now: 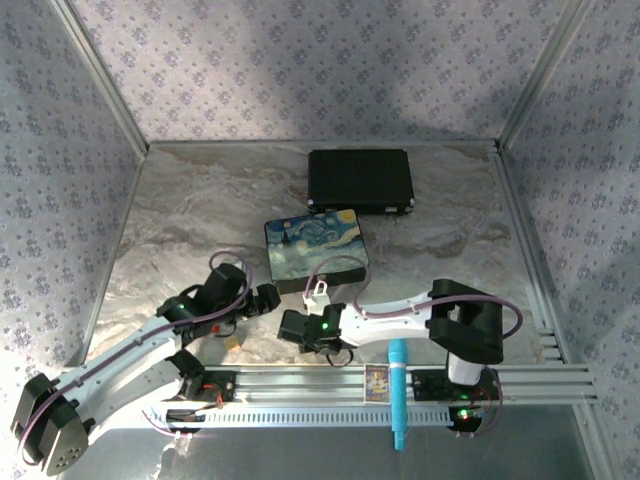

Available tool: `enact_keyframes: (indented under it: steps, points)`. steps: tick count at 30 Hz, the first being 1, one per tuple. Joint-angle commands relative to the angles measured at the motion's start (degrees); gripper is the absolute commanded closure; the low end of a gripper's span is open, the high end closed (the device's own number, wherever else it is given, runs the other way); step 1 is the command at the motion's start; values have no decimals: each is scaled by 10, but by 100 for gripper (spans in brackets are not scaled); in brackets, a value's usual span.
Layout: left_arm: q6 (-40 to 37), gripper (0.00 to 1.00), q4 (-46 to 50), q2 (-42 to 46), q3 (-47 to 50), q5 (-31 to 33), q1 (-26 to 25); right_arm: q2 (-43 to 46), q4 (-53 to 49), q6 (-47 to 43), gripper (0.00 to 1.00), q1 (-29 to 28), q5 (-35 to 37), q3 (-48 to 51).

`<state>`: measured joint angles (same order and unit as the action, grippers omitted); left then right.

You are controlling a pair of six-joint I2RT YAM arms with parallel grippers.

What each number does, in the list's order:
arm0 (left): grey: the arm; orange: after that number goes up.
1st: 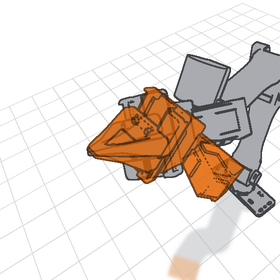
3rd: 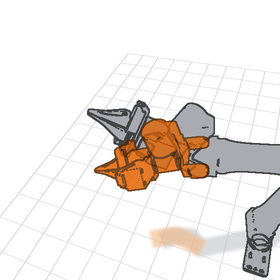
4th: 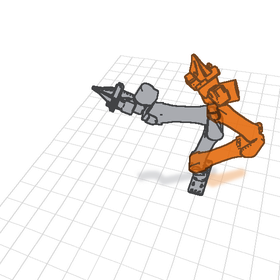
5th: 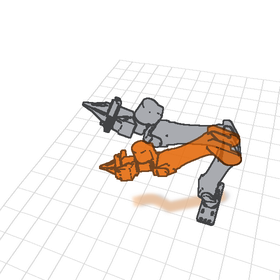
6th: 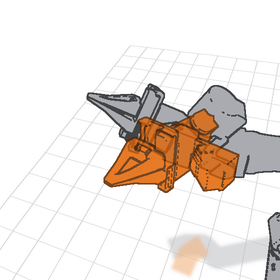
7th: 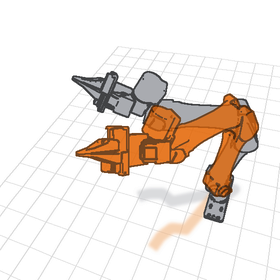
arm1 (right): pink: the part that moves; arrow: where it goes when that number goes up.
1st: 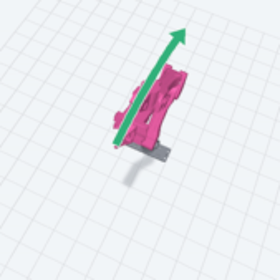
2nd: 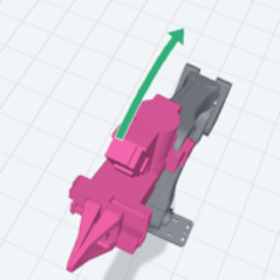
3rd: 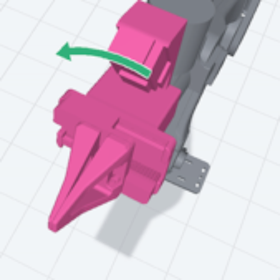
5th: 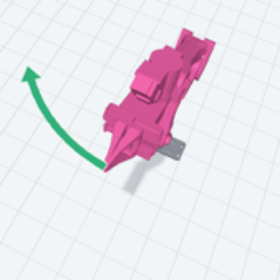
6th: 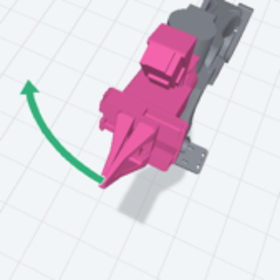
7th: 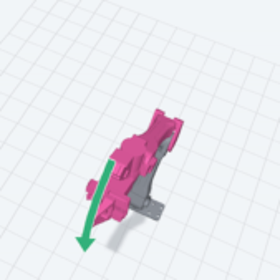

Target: Unlock the padlock with the key

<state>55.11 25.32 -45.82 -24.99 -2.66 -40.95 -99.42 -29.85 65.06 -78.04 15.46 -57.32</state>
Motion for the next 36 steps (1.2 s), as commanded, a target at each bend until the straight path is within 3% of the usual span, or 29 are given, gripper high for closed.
enact_keyframes:
  steps: [1, 13, 19, 27, 36]
  points:
    - [10, 11, -7, 5, 5, 13, -4, 8, -60, 27, 43, -4, 12, 19]
    - [25, 11, -25, -2, 8, 20, -11, 85, -97, 38, 47, 1, 31, 75]
    - [28, 11, -26, -6, 3, 20, -16, 133, 11, 0, 46, -1, 23, 91]
    - [34, 11, -31, -7, 7, 26, -24, 80, 45, 21, 46, 9, 7, 54]
    - [39, 11, -35, -7, 16, 28, -26, -9, -101, 34, 46, -12, 64, -28]
